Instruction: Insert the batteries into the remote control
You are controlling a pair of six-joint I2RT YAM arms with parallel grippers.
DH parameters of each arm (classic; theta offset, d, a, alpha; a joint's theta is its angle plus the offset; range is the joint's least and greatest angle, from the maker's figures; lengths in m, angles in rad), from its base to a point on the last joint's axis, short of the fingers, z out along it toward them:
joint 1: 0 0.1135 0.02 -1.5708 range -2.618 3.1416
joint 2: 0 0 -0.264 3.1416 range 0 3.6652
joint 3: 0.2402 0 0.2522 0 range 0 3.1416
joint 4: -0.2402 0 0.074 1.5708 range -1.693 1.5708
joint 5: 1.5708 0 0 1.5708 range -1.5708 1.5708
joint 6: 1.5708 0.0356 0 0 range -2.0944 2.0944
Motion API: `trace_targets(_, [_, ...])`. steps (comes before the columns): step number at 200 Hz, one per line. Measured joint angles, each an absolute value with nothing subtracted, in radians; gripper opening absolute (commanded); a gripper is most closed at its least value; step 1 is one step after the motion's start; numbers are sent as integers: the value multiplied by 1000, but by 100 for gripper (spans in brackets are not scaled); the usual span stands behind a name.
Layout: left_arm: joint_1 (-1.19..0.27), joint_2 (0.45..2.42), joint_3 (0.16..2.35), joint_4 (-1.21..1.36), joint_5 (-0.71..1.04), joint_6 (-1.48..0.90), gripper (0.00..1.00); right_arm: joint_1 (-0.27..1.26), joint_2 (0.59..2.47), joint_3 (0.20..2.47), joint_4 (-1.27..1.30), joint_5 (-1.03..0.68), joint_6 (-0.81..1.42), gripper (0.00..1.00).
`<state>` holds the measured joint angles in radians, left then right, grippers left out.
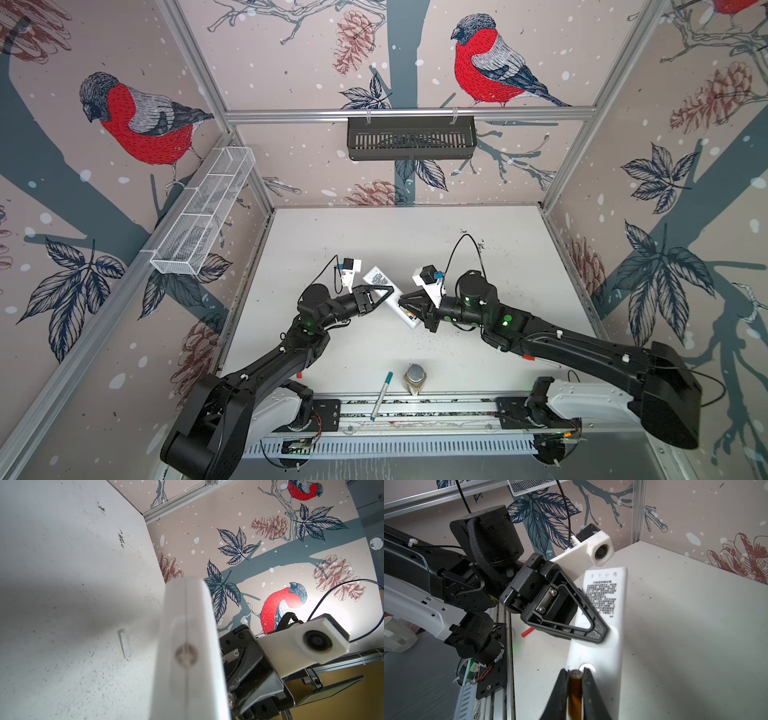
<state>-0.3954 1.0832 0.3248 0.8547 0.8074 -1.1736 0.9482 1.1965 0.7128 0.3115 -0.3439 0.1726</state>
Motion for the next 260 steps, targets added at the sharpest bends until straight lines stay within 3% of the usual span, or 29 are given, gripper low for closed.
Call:
trace_targets(87, [-381, 1062, 315, 854, 811, -1177, 0, 963, 1205, 699, 311, -339, 158, 17])
trace_targets(170, [-381, 1049, 321, 797, 809, -1116, 0, 967, 1182, 712, 277, -305, 150, 46])
trace_targets(208, [-381, 1012, 344, 703, 783, -1036, 0, 967, 1169, 730, 250, -281, 147, 46])
trace_targets(260, [-381, 986, 374, 534, 732, -899, 0, 976, 1188, 746, 180, -246, 147, 38])
